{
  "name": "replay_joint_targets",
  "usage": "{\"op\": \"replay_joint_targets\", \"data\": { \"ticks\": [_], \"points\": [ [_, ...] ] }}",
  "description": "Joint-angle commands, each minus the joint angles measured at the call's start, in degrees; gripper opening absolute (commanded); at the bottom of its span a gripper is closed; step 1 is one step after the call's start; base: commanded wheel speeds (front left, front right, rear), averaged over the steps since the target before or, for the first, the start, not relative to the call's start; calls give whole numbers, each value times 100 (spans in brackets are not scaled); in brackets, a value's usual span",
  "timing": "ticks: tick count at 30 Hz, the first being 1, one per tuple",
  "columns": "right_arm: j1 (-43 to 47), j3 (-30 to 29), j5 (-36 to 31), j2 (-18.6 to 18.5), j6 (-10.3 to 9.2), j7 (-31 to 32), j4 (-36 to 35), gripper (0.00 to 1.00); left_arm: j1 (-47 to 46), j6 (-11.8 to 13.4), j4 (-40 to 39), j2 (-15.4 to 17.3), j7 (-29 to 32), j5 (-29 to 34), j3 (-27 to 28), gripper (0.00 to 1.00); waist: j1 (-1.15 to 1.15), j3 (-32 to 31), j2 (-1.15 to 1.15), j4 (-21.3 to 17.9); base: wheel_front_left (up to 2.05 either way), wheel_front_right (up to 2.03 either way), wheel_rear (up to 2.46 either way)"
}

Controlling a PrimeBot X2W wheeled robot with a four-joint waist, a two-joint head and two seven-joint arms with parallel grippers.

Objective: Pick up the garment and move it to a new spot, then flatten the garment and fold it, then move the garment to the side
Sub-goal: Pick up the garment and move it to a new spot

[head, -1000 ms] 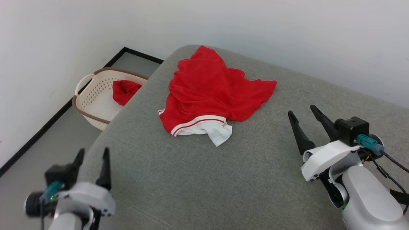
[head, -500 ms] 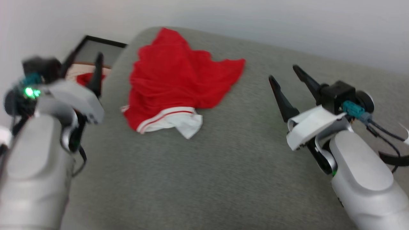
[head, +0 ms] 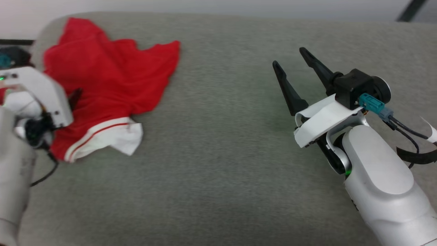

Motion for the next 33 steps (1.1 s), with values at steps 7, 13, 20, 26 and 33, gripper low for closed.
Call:
{"op": "replay_joint_targets", "data": {
  "ticks": [7,13,20,26,33],
  "points": [
    [19,-101,-79,-45,21,-4,-178,100,83,-4,413,438,941,-794,-13,100,0,484,0,-1016,0,0,0],
    [39,-69,-115,-133,21,14,-272,100,197,-4,721,508,1010,-1143,68,100,0,616,0,-1319,0,0,0],
    [-6,-165,-149,-237,21,85,-526,100,294,-4,886,411,1229,-1393,-14,100,0,898,0,-1514,0,0,0],
    [17,-227,-207,-244,21,188,-706,100,353,-18,806,233,1343,-1521,-195,100,0,1022,0,-1531,0,0,0],
    [67,-338,-254,-216,21,220,-770,100,211,-21,549,370,561,-1465,-332,0,0,914,0,-1448,0,0,0]
  ]
}}
